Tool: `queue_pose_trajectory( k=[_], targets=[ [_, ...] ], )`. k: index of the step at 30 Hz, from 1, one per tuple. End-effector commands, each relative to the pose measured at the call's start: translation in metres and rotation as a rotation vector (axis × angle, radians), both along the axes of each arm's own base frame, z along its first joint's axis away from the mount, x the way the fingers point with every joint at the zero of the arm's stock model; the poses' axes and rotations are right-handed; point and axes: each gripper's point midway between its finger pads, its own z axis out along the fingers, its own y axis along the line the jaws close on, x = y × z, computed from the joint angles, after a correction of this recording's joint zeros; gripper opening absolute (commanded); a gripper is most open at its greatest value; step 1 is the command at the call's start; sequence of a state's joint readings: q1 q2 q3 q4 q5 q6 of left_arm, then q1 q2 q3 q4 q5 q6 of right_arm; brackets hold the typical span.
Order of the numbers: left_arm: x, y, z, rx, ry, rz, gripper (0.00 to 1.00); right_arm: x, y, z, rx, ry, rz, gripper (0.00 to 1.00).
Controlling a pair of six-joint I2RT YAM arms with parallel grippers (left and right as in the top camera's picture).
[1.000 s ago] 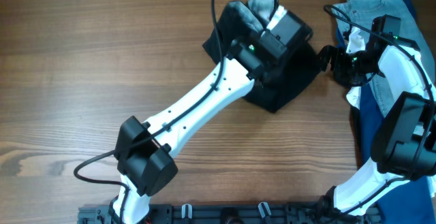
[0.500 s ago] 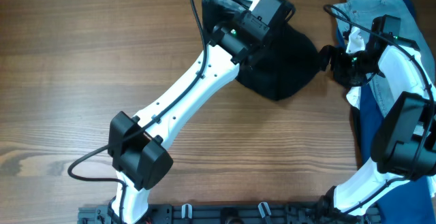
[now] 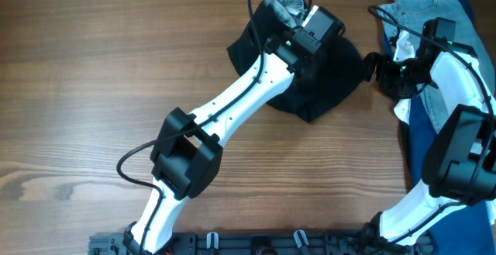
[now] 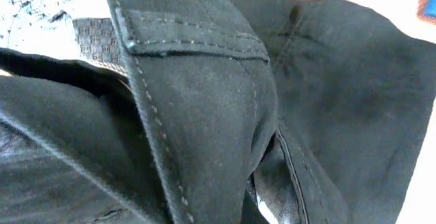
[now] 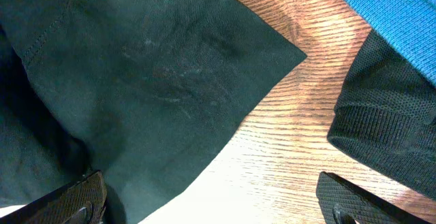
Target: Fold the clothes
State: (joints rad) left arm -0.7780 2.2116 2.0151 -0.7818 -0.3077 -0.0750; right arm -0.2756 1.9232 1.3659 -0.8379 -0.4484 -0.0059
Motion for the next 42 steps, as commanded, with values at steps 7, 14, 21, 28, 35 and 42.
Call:
queue_pose_trajectory(
  k=[7, 14, 21, 28, 35, 42],
  targets=[
    [0.002, -0.014, 0.006, -0.022, -0.028, -0.037, 0.20, 0.006, 0.004, 0.017, 0.009, -0.047, 0.020, 1.00],
    [0.019, -0.062, 0.047, -0.206, -0.198, -0.086, 0.04, 0.007, 0.006, 0.018, 0.024, -0.052, 0.023, 0.99],
    [0.036, -0.128, 0.066, -0.590, -0.260, -0.159, 0.04, 0.006, 0.008, 0.019, 0.034, -0.052, 0.025, 1.00],
    [0.030, -0.128, 0.030, -0.525, -0.190, -0.159, 0.22, 0.007, 0.008, 0.019, 0.036, -0.057, 0.026, 1.00],
    [0.029, -0.126, 0.023, -0.506, -0.170, -0.155, 1.00, 0.011, 0.009, 0.021, 0.046, -0.076, 0.030, 1.00],
    [0.051, -0.113, 0.044, -0.533, -0.264, -0.086, 1.00, 0.009, 0.010, 0.021, 0.048, -0.069, 0.033, 1.00]
  ],
)
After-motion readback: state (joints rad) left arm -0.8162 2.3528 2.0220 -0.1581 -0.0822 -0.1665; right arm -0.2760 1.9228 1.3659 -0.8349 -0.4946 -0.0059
